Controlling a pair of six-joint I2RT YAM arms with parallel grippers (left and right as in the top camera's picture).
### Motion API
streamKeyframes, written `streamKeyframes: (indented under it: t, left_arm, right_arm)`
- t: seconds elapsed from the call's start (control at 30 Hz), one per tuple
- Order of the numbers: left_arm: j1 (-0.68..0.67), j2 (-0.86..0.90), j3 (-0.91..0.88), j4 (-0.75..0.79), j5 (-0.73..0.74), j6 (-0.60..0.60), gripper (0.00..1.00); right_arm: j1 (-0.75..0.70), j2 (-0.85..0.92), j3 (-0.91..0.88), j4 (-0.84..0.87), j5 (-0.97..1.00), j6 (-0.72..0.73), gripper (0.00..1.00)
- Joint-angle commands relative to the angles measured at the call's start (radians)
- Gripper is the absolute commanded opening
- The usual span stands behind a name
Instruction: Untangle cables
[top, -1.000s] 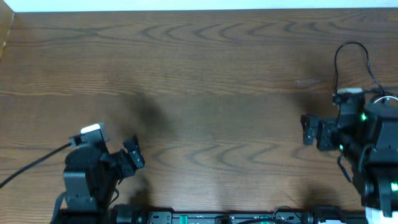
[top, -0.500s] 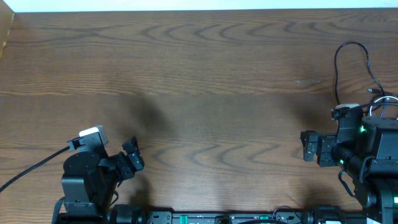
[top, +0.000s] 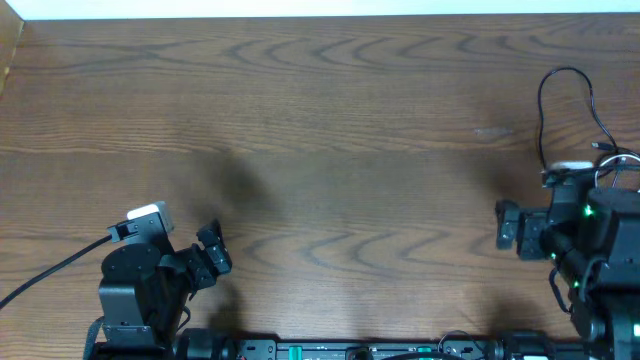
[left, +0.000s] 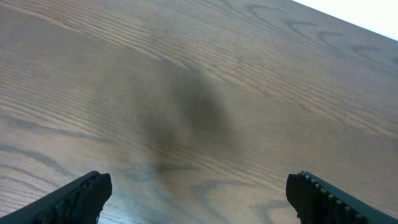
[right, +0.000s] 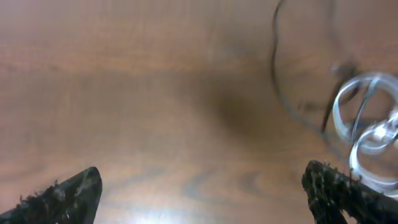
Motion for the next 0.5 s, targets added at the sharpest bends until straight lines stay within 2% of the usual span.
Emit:
streamKeyframes:
  t: [0.0, 0.47]
  left_arm:
    - [0.0, -0.002, -0.003, -0.002, -0.009, 0.009, 0.96]
    - [0.0, -0.002, -0.003, -0.002, -0.009, 0.009, 0.95]
  right_arm:
    - [0.008, -0.089, -0.049, 0.099, 0.03, -0.032, 0.99]
    - [0.029, -0.5, -0.551, 0.713, -0.007, -0.032, 0.99]
